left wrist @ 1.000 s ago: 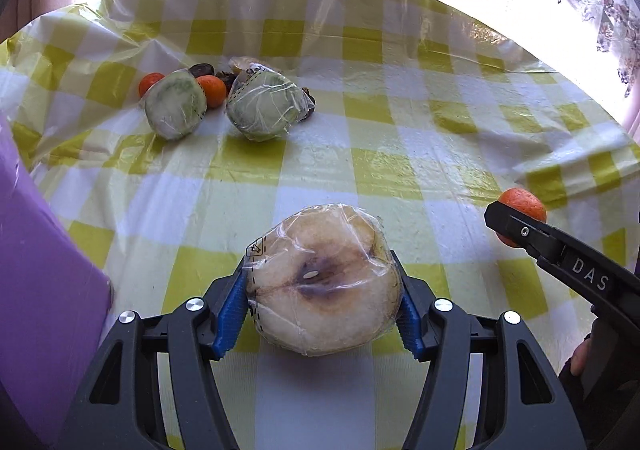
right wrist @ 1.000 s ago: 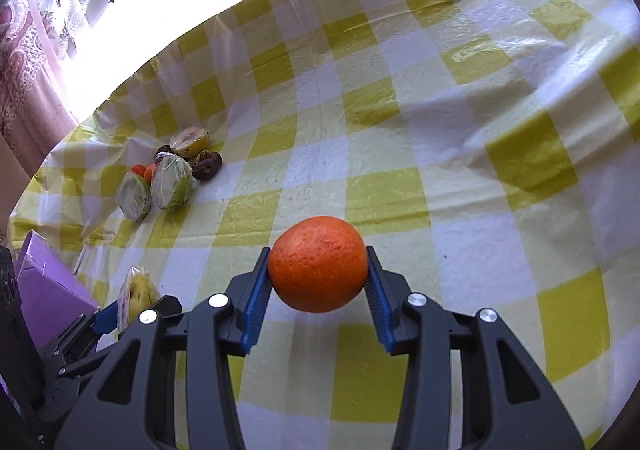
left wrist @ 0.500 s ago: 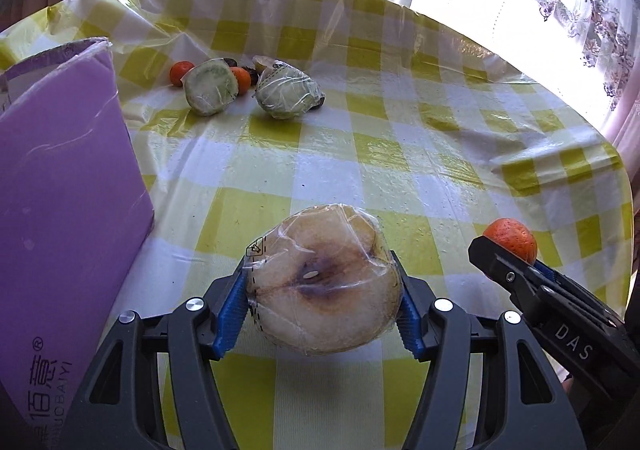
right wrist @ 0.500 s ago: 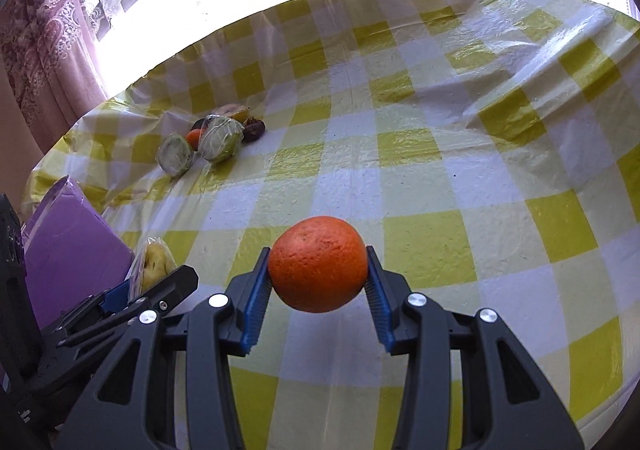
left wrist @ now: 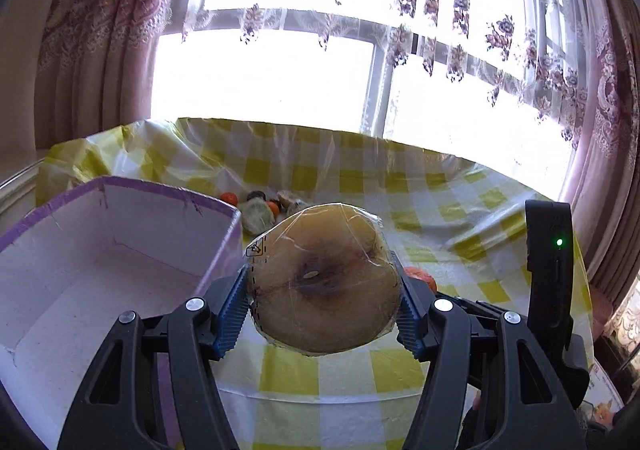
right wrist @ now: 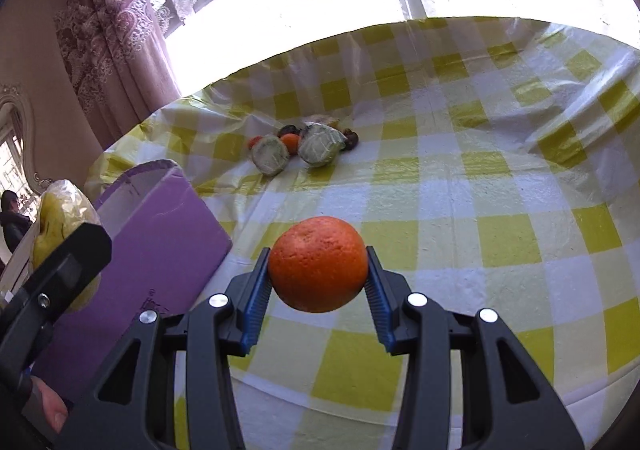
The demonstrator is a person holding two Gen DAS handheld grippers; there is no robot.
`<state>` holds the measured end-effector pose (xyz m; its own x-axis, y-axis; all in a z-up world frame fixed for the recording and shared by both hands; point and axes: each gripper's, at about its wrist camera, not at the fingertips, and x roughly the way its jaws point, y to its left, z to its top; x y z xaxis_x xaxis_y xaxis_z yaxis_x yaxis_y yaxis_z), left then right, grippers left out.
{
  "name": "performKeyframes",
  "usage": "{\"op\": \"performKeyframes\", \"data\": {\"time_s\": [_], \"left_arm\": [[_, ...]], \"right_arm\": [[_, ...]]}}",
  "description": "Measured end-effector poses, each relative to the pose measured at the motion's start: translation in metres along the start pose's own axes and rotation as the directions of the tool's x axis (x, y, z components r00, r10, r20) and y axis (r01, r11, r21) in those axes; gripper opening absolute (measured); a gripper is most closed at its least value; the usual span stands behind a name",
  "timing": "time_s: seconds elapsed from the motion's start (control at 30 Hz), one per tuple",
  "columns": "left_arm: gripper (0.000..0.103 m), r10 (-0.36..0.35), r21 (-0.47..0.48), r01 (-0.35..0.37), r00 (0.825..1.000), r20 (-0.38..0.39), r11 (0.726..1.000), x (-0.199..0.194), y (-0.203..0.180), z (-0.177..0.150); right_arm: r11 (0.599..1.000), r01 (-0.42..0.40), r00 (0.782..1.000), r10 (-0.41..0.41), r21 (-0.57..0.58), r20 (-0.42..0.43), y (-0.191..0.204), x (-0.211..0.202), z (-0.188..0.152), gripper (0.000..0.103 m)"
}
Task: Organize fruits
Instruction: 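Carry the pear half and mandarin into the purple-rimmed box and release both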
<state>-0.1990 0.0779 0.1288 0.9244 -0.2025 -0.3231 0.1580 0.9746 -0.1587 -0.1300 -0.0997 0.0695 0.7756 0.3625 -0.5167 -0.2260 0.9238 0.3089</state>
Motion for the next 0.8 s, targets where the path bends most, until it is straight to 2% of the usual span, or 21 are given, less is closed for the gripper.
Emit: {"op": "performKeyframes", "data": {"time_s": [0.07, 0.13, 0.23, 0.3, 0.4, 0.47, 0.53, 0.67, 0.8], "left_arm": [[0.060, 0.049, -0.035, -0.045, 0.993, 0.108, 0.998, -0.030, 0.015, 0.012], [0.060, 0.111, -0.093, -0.095, 0.976, 0.188, 0.991, -0.055, 0.034, 0.023], [0.060, 0.197, -0.187, -0.159, 0.959, 0.206, 0.969, -0.078, 0.066, 0.035], [0.060, 0.262, -0.245, -0.219, 0.952, 0.157, 0.945, -0.084, 0.089, 0.037], [0.060, 0.332, -0.307, -0.297, 0.941, 0.070, 0.904, -0.086, 0.120, 0.036], [0.060, 0.380, -0.329, -0.350, 0.925, 0.027, 0.877, -0.088, 0.137, 0.034], [0.060, 0.435, -0.331, -0.412, 0.900, -0.003, 0.849, -0.088, 0.150, 0.033], [0.060, 0.473, -0.310, -0.485, 0.873, -0.118, 0.818, -0.074, 0.171, 0.024], [0.060, 0.458, -0.272, -0.526, 0.845, -0.278, 0.806, -0.050, 0.185, 0.004]], "right_arm": [[0.996, -0.064, 0.997, 0.067, -0.055, 0.039, 0.029, -0.012, 0.012, 0.045], [0.984, -0.123, 0.989, 0.131, -0.128, 0.060, 0.063, -0.020, 0.025, 0.045], [0.949, -0.214, 0.971, 0.232, -0.232, 0.056, 0.112, -0.023, 0.038, 0.045], [0.922, -0.259, 0.960, 0.280, -0.286, 0.031, 0.141, -0.019, 0.042, 0.045], [0.878, -0.307, 0.949, 0.311, -0.367, -0.050, 0.182, -0.007, 0.044, 0.045], [0.846, -0.335, 0.941, 0.320, -0.414, -0.106, 0.205, 0.003, 0.039, 0.045], [0.816, -0.346, 0.938, 0.312, -0.463, -0.151, 0.224, 0.012, 0.031, 0.045], [0.779, -0.326, 0.942, 0.217, -0.536, -0.257, 0.247, 0.034, 0.012, 0.045], [0.756, -0.273, 0.944, 0.092, -0.595, -0.316, 0.251, 0.055, -0.010, 0.045]]}}
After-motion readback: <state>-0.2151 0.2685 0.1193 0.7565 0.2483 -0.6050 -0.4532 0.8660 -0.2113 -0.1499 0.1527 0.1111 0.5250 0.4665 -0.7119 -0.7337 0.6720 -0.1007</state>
